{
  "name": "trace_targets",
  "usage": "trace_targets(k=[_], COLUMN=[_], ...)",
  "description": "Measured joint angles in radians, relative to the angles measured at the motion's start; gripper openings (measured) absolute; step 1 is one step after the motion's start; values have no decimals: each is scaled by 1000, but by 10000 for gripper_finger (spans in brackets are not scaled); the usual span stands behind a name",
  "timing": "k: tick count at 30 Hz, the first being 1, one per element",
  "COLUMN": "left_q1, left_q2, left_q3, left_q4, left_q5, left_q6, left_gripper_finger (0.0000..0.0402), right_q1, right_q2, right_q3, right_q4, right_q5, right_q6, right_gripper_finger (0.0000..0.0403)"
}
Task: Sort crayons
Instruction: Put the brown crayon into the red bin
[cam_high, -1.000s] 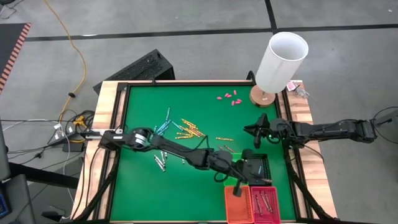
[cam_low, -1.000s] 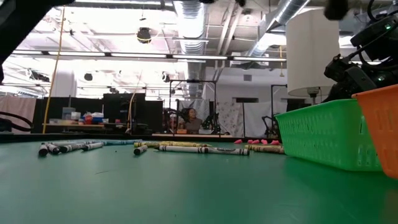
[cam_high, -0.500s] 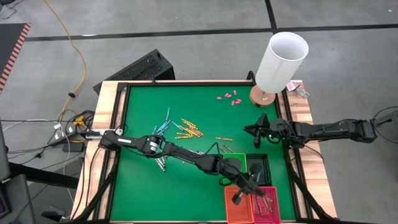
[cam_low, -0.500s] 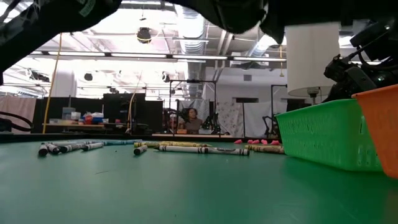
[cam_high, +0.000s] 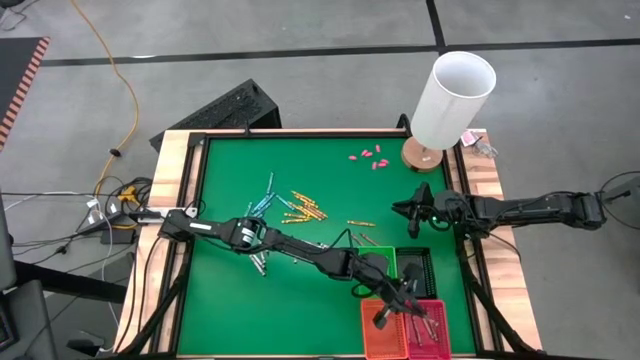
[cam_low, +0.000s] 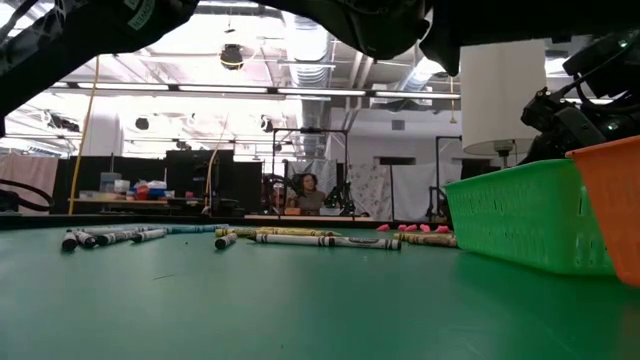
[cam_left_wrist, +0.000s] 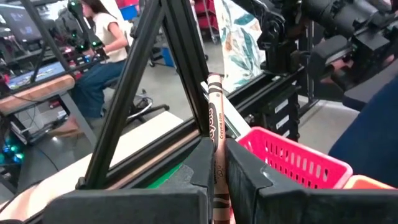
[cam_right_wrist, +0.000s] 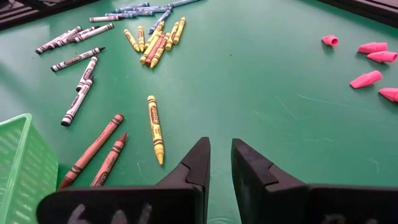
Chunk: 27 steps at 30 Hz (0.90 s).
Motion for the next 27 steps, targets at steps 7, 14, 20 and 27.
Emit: trace_targets(k=[7, 14, 20, 27], left_q1=[-2, -13, -17, -15], left_q2=[0, 0, 0, 0], left_q3=[0, 0, 0, 0], left_q4=[-9, -11, -11, -19], left_q5=[0, -9, -8, -7], left_q6=[-23, -9, -10, -30], left_gripper_finger=[16, 17, 19, 56], right_q1=[0, 0, 0, 0], right_q2=[0, 0, 0, 0], right_q3=[0, 0, 0, 0], right_q4=[0, 0, 0, 0], right_q5=[0, 0, 0, 0], right_q6=[0, 0, 0, 0], right_gripper_finger=[68, 68, 68, 68])
